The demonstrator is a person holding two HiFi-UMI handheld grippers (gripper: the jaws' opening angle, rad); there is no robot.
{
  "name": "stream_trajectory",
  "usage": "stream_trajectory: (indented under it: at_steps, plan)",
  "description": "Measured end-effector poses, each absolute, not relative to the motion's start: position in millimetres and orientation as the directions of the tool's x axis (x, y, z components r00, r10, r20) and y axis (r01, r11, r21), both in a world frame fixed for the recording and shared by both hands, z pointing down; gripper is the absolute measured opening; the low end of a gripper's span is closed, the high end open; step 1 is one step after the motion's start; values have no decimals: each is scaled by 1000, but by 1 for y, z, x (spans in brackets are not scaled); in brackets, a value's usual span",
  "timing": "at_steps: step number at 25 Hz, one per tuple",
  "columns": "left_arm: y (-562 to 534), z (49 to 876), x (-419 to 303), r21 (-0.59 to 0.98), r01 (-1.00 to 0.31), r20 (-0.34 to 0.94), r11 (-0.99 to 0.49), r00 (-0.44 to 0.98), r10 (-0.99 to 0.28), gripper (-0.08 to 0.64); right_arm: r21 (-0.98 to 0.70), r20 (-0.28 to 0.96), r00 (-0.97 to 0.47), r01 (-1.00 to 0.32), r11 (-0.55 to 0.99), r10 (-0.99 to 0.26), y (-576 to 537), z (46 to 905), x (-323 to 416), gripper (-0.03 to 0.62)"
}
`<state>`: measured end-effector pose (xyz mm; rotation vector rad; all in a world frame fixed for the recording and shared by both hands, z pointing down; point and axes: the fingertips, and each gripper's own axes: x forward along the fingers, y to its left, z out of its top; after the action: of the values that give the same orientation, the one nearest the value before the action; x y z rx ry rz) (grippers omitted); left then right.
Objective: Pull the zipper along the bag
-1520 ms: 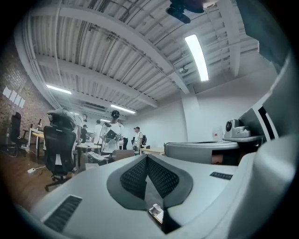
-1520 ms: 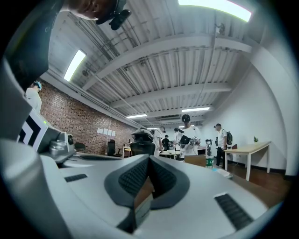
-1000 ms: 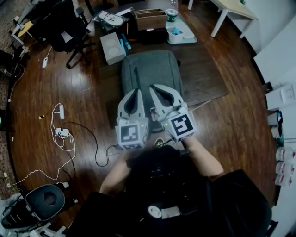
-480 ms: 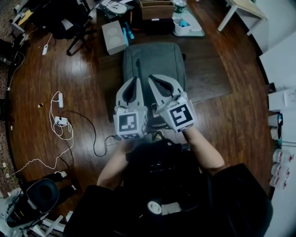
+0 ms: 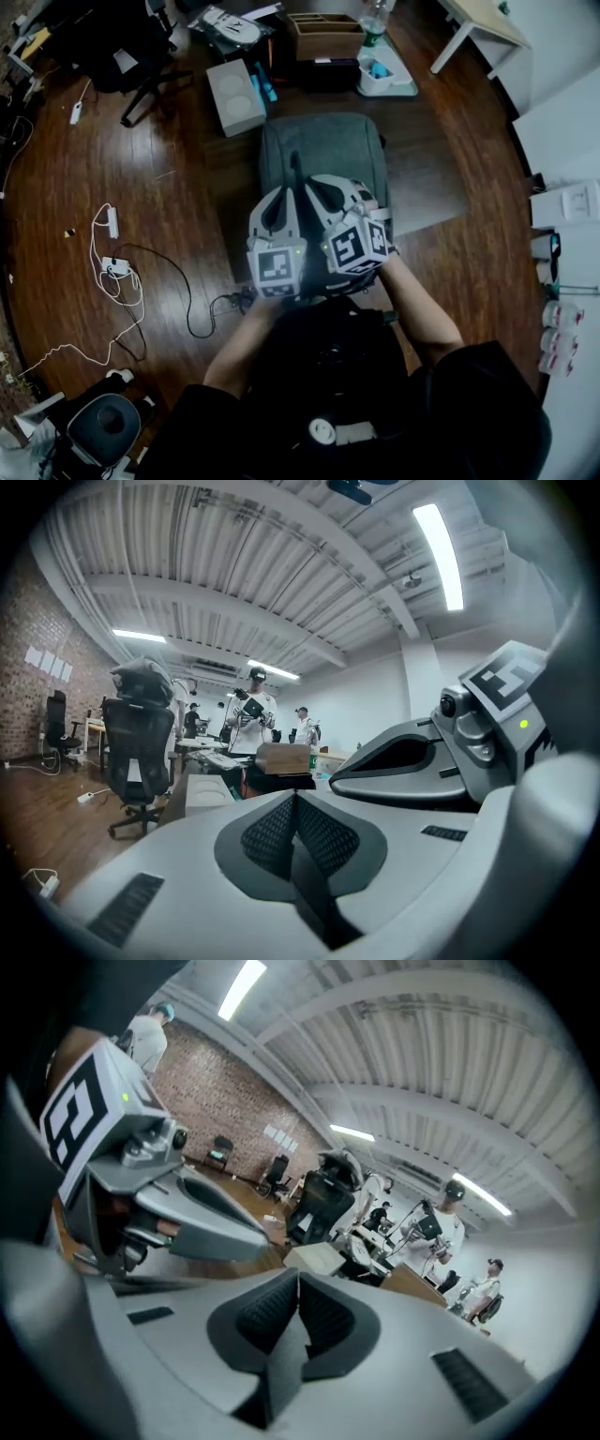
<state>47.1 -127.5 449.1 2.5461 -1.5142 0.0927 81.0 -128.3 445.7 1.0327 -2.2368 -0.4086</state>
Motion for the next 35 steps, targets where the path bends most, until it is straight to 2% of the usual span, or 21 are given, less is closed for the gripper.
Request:
stream_trajectory:
  at_steps: [3, 4, 6, 9, 12, 15, 17, 21, 23, 26, 30, 33, 35]
  plan:
    - [-144, 476, 44, 119, -876, 194, -468, 482, -854, -6, 548, 554, -448, -438, 712, -702, -159, 486, 71, 191]
    - [-149, 482, 44, 127, -875, 204, -467, 484, -851, -6, 562, 582, -425, -405, 721, -693, -168, 495, 70, 223]
    - [-157, 492, 43, 146, -872, 216, -468, 490, -845, -6, 587, 625, -387, -338, 735, -678, -185, 509, 72, 242]
    - [-167, 502, 41, 172, -866, 220, -469, 498, -839, -6, 613, 659, -375, -235, 755, -652, -200, 518, 68, 241]
    - [-175, 508, 37, 193, -867, 229, -460, 496, -838, -6, 688, 617, -404, -140, 712, -676, -202, 511, 59, 241]
    - [-178, 510, 34, 219, -865, 230, -452, 496, -837, -6, 743, 583, -374, -114, 660, -721, -204, 507, 61, 239]
    - [-180, 510, 34, 237, -861, 237, -450, 500, -833, -6, 742, 600, -342, -101, 663, -723, -208, 510, 67, 213]
    - [-183, 513, 35, 243, -857, 243, -454, 507, -827, -6, 673, 671, -365, -67, 737, -646, -208, 523, 63, 156]
    - [-183, 514, 36, 246, -856, 243, -455, 509, -826, -6, 612, 703, -367, -125, 781, -609, -212, 527, 62, 130]
    - [-182, 515, 37, 256, -851, 244, -458, 516, -821, -6, 472, 765, -361, -248, 846, -532, -225, 534, 61, 138]
    - [-183, 515, 36, 255, -852, 243, -458, 515, -822, -6, 305, 876, -305, -253, 918, -375, -226, 552, 59, 78]
    - [-183, 516, 36, 253, -848, 242, -465, 521, -818, -6, 297, 896, -265, -242, 924, -357, -225, 558, 58, 72]
    - [-183, 515, 36, 263, -844, 239, -467, 526, -816, -6, 353, 875, -261, -231, 906, -408, -227, 551, 58, 49]
